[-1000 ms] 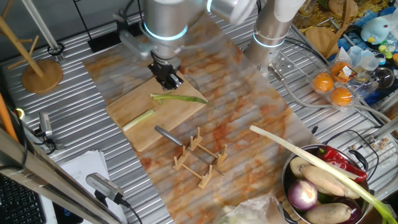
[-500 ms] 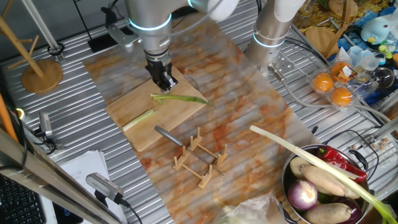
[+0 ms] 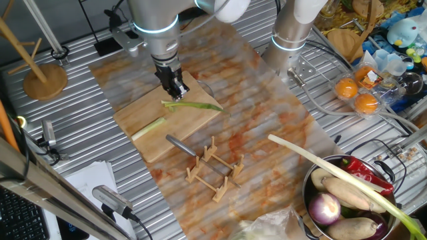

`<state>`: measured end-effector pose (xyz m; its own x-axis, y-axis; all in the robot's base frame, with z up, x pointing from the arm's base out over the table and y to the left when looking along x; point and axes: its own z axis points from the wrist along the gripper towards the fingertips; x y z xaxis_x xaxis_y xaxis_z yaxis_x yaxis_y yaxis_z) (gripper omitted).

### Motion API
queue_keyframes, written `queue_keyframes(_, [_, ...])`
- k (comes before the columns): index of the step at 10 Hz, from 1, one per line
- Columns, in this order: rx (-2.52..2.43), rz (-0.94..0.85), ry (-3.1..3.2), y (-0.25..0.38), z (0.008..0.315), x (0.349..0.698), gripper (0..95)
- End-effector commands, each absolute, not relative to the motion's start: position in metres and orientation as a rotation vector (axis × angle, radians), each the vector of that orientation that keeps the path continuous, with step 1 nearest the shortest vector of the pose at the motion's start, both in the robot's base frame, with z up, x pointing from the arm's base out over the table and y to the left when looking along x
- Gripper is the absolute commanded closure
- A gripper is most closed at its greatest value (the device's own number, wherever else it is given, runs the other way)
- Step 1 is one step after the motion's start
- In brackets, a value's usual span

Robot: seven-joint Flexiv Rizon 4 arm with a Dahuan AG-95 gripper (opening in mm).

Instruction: Chop the scallions

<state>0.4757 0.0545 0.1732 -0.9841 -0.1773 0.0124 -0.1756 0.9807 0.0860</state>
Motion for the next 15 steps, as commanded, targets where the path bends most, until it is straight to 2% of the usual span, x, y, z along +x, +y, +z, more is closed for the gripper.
queue_keyframes(1, [0.036,-0.080,-3.141,0.018,0.167,0.484,95.0])
queue_keyframes(3, [0.127,-0.045,-3.111,-0.003,0.168,0.487,95.0])
queue_keyframes(9, [0.246,0.021,-2.988,-0.012,0.184,0.477,95.0])
queue_keyframes(15, [0.286,0.008,-2.979,-0.078,0.161,0.485,95.0])
